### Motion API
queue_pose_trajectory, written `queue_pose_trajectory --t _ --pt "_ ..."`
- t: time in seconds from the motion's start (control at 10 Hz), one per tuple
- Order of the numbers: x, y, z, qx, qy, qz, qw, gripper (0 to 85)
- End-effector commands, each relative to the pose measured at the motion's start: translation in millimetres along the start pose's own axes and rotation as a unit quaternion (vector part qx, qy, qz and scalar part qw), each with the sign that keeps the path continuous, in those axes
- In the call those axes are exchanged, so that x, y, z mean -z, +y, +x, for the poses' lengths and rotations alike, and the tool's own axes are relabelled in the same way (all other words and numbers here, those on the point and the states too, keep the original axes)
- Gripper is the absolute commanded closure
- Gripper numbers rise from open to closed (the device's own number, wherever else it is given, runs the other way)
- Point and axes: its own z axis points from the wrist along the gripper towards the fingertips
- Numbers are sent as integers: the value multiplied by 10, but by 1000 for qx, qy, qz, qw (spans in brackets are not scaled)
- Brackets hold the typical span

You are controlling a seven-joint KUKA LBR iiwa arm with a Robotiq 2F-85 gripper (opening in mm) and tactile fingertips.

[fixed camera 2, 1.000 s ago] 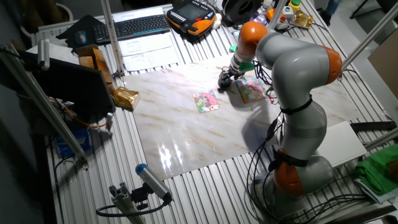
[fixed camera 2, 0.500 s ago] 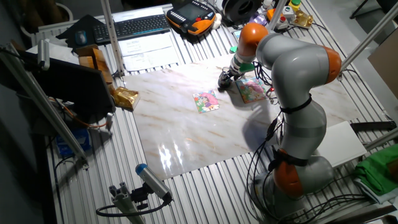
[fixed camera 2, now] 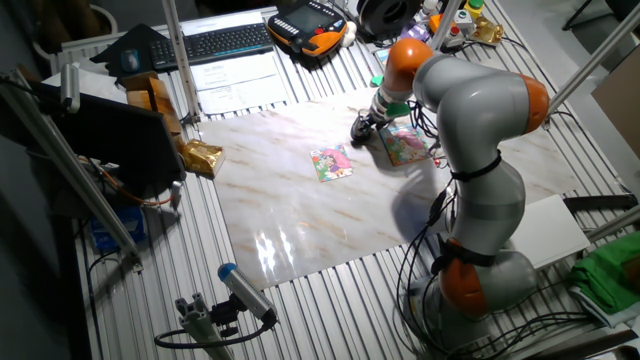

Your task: Assemble one piece of a puzzle

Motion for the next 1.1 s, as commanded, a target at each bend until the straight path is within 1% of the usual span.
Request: queue_pose_trajectory --t 0.0,0.2,1.0 --pt "0 3 -1 0 0 -1 1000 103" --pt "-2 10 -2 0 1 -5 1000 117" --pt "2 19 4 -2 2 -11 1000 153"
